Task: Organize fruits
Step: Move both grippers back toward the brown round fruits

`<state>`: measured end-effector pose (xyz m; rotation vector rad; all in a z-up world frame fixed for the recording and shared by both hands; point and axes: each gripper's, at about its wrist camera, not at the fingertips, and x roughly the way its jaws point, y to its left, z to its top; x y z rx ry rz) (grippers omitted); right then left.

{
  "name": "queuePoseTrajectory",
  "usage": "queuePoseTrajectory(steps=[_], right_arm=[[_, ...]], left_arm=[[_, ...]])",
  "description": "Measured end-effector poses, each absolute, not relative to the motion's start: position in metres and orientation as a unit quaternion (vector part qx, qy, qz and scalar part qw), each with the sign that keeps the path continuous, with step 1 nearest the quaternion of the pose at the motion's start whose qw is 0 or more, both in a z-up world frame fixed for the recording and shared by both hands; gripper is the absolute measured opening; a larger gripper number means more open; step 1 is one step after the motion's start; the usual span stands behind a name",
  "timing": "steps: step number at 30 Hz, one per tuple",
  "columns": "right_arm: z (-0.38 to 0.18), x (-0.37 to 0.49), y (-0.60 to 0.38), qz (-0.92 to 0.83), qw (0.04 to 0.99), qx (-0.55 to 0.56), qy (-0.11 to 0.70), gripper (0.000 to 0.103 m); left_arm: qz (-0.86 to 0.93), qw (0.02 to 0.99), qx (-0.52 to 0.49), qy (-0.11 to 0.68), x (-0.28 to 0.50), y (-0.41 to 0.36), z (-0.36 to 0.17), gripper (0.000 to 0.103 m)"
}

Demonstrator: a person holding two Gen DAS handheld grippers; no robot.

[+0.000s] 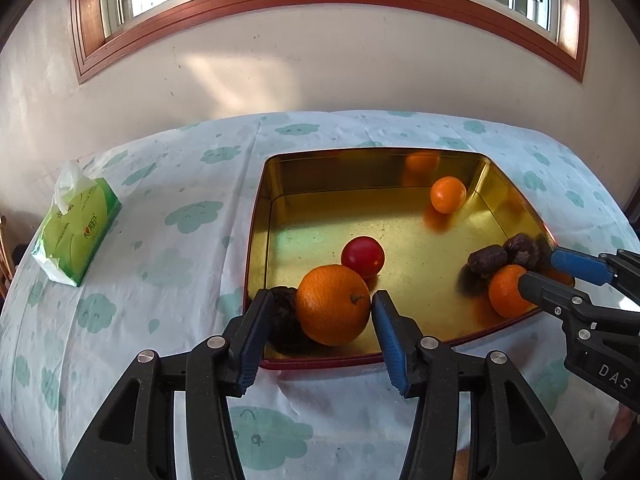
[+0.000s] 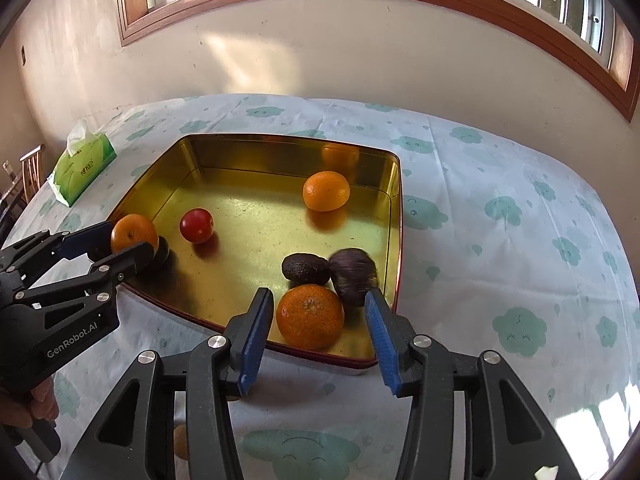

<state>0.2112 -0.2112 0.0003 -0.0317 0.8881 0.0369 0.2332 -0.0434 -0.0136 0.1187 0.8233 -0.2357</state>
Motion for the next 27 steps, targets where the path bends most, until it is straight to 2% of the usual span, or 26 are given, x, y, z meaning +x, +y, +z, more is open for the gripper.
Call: queuePoseTrajectory(steps=[10,18,27], right_arm=[[0.007,0.165,-0.21,0.02,0.907,-0.014,0.421,0.046],[-0.023,0.138,-0.201,0.041,0.894,-0.01,0.447,0.046],[-0.037,0.153,-0.182,0.059,0.889,-0.021,0.453,0.045]], left_arm=[[-0.109,0.917,0.06,0.379,0.184,-0.038,-0.001,0.053],[-0.106,0.908,0.059,0.401,0.144,-0.026,-0.028,0.053],[-0.094,0.903,0.045,0.417,0.135,-0.009,-0.043,0.053]])
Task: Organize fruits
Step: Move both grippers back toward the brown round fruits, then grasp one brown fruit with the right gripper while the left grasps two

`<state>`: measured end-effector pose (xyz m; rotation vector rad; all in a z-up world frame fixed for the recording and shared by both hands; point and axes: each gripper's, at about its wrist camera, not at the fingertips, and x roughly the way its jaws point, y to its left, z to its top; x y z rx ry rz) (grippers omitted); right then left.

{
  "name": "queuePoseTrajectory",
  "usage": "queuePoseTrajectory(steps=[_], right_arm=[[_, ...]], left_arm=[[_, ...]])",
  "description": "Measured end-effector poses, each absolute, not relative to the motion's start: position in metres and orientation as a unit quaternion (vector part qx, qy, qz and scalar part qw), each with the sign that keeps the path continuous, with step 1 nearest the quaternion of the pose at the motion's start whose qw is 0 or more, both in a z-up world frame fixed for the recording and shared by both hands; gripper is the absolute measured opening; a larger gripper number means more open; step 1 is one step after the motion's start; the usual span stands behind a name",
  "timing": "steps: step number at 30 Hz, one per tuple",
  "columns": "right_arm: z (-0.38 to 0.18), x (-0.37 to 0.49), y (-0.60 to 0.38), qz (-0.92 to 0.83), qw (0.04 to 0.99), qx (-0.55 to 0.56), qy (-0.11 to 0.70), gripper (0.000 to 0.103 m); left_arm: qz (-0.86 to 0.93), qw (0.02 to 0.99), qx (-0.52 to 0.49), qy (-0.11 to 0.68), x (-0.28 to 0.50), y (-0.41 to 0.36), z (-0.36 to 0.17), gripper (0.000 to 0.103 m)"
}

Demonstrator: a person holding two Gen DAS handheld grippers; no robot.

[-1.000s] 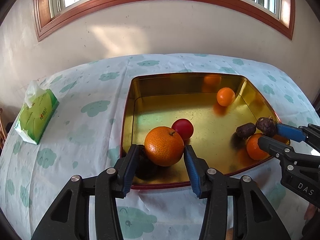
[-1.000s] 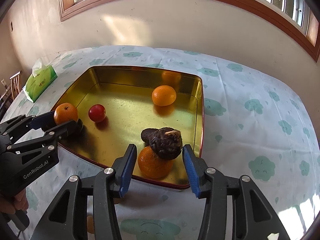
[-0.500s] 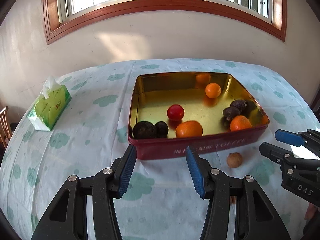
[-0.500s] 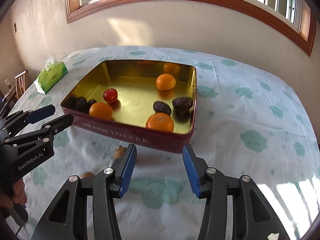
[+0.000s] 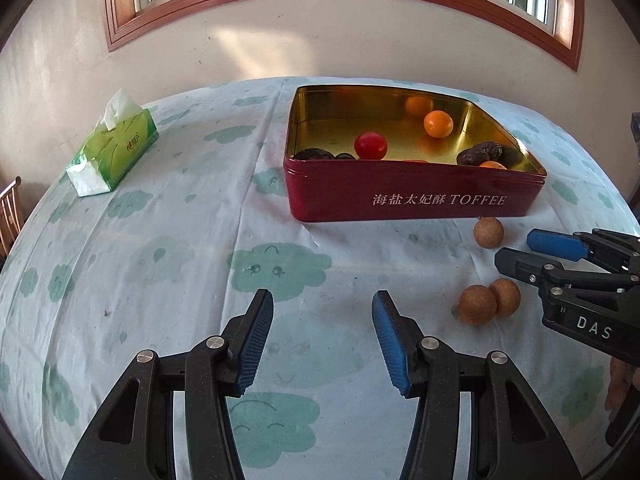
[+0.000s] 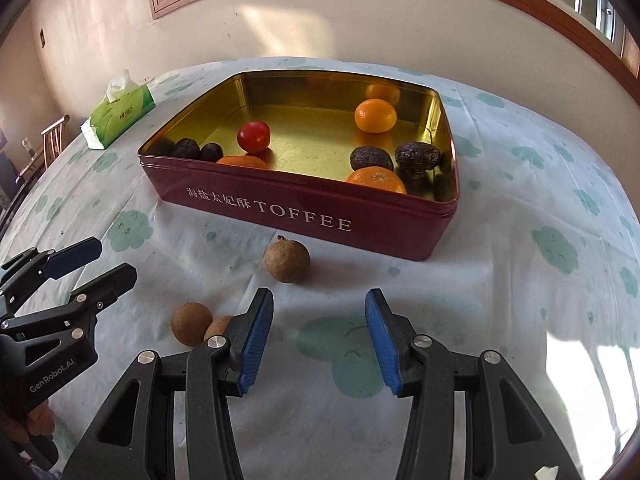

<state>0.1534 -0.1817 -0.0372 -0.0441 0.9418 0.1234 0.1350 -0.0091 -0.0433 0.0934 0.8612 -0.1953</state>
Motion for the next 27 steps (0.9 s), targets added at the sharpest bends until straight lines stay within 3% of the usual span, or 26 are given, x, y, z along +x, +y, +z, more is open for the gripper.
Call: queuePoseTrajectory(steps=[5,12,27], right_arm=[[-0.043,0.166,-0.172,0.062,0.888,-0.04,0.455,0.045],[-0.043,0.166,-0.166,0.071,0.891,-0.051,0.446,0.024],[-0.043,0.129,-0.224,0.017,0.897,-0.013,0.441,0.024]], left_arm=[[-0.091,0.9,0.04,0.424,0.135,-0.005,-0.047,0.053],[-0.1,0.898,0.039,0.427,0.132,-0.013,-0.047,0.053],[-0.149,0.89,0.045,0.428,0.107,-0.05,-0.044,0.054]])
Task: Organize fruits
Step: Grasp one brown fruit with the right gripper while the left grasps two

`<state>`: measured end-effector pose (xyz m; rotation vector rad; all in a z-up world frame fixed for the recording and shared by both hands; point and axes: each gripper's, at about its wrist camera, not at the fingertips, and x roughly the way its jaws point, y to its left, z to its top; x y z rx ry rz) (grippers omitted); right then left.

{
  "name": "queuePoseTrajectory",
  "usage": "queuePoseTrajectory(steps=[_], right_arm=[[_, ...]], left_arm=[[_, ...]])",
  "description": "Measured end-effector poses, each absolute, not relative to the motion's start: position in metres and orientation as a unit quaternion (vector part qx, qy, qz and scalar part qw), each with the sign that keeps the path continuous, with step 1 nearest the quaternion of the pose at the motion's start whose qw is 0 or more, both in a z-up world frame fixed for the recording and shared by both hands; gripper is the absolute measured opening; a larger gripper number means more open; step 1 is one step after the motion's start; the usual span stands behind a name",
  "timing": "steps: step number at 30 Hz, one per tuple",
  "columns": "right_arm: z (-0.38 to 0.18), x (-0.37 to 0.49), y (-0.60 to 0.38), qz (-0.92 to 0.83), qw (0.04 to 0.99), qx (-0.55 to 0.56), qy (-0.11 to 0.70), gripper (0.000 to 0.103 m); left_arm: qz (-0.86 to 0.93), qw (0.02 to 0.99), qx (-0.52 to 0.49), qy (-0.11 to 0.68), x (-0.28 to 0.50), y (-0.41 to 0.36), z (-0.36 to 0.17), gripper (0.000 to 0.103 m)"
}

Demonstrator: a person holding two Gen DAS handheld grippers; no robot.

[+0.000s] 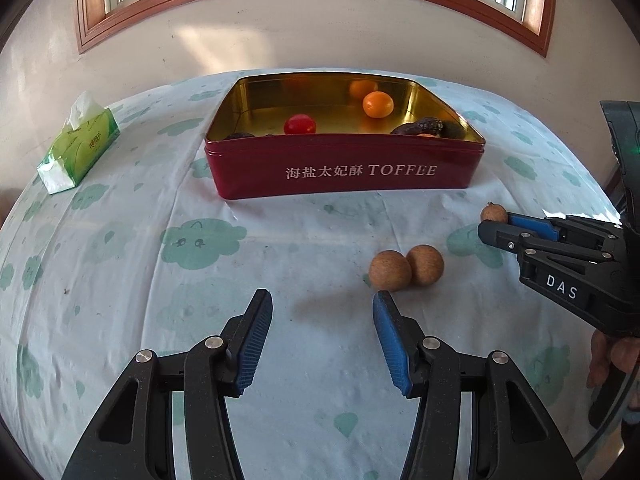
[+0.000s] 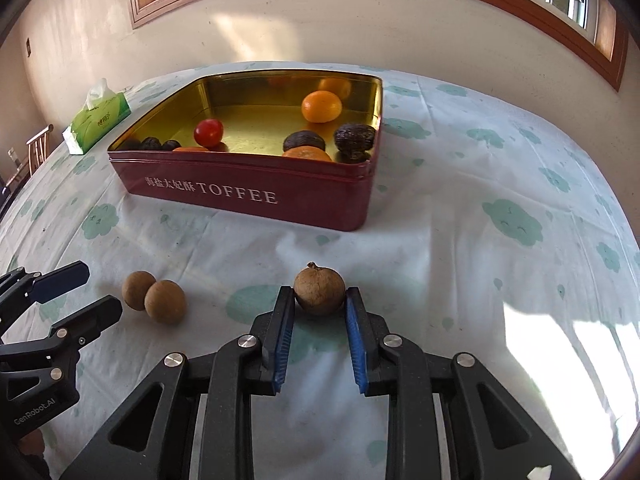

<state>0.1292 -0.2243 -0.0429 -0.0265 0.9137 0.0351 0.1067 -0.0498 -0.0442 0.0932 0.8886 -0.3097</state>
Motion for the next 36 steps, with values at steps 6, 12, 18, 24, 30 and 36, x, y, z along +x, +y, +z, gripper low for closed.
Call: queuePoseTrajectory(steps=[6,12,18,24,30,36], right_arm=[[-0.045,0.117,-0.244,-0.002,0.9,-0.004,0.436,0.024],[-0.044,0.112,-0.25,-0.005,0.902,0.001,0.431,0.024],[-0.046,0.11,-0.249,-0.008,0.905,-0.003,0.426,0.024],[-0.045,0.109,-0.249,-0.008,0.905,-0.002,0.426,0.024],[-0.045,0.109,-0.249,-0.007,0.905,0.0,0.426,0.024],[-0.046,0.11,-0.25,-0.007,0.905,0.001,0.426,0.025]], left_arm=[[-0.174,0.887,0.037,0.427,0.09,-0.057,-0.041,0.057],[-0.186,0.885,0.046,0.424,0.089,-0.079,-0.044,0.058],[-0.184,0.885,0.038,0.426,0.095,-0.091,-0.047,0.058],[-0.168,0.889,0.049,0.424,0.102,-0.102,-0.051,0.058],[-0.158,0.89,0.042,0.425,0.113,-0.104,-0.052,0.058],[-0.159,0.891,0.036,0.424,0.118,-0.102,-0.051,0.054]])
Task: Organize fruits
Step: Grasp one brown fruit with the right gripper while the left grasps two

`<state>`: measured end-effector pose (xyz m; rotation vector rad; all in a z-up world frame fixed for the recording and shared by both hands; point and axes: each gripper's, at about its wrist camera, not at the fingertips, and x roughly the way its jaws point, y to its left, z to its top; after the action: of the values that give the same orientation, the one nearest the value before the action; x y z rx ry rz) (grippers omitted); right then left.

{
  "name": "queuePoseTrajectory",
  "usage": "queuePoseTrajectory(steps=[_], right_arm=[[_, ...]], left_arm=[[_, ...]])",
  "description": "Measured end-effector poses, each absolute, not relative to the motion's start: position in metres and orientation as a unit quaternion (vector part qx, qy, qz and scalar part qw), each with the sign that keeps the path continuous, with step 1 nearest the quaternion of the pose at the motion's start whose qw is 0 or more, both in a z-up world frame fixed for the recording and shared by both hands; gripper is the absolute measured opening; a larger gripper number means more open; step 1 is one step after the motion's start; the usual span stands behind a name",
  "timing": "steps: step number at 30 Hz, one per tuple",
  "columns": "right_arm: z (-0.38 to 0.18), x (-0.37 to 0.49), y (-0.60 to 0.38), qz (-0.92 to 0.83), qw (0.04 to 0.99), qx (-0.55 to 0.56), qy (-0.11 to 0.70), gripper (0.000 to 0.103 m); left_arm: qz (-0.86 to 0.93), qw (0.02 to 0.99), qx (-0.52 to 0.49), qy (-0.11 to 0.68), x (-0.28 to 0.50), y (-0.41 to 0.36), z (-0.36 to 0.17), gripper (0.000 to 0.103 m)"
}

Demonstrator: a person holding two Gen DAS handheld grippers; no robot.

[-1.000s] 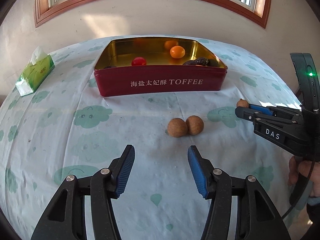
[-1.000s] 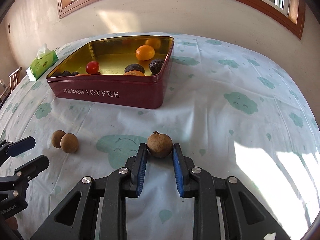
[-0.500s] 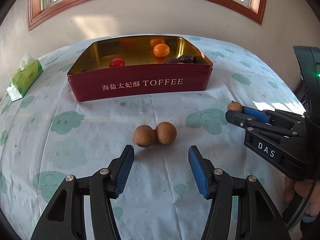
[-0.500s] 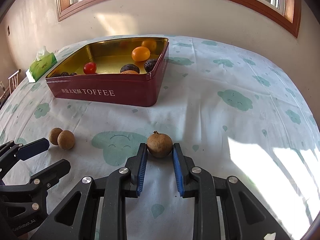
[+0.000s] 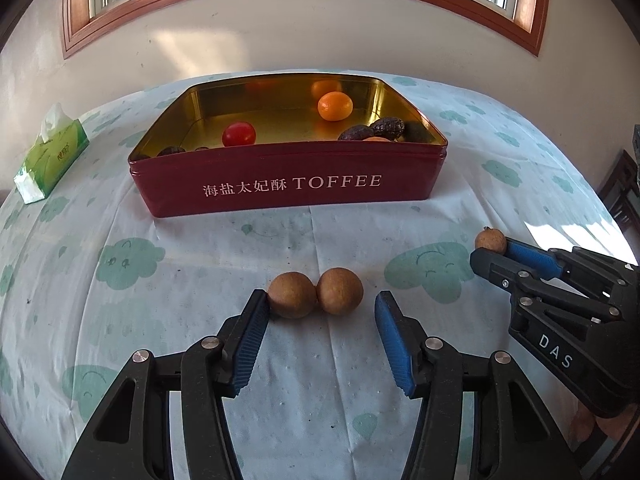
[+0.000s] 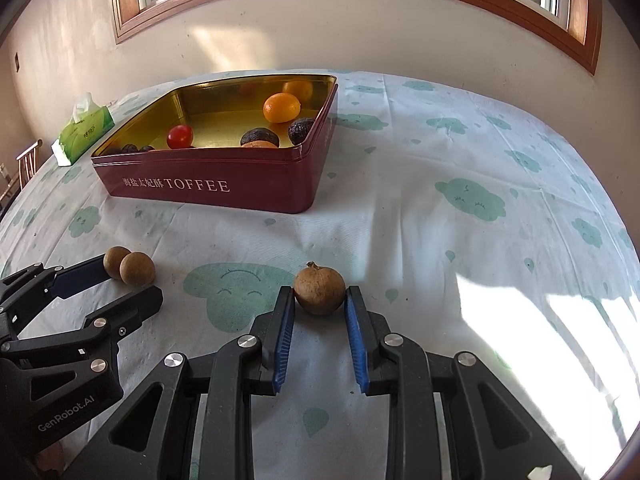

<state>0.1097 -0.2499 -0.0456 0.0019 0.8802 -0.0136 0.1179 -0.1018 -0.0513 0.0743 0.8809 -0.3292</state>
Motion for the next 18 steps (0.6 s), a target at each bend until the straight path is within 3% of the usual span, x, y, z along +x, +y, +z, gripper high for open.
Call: queuePoseTrajectory(steps=[3,18], right_arm=[[-0.0458,0.1095,-0.2497,-0.007,0.905,0.0,0.426,0.025],[-0.0458,0.1094,-0.25,-0.007,0.905,0.0,0.426,0.025]], left_arm=[[-0.157,0.892,0.033,0.424,0.1187,-0.0994,-0.051,0.049],[-0.159,0.893,0.042,0.418,0.1106,-0.0973,-0.0495,0.049]])
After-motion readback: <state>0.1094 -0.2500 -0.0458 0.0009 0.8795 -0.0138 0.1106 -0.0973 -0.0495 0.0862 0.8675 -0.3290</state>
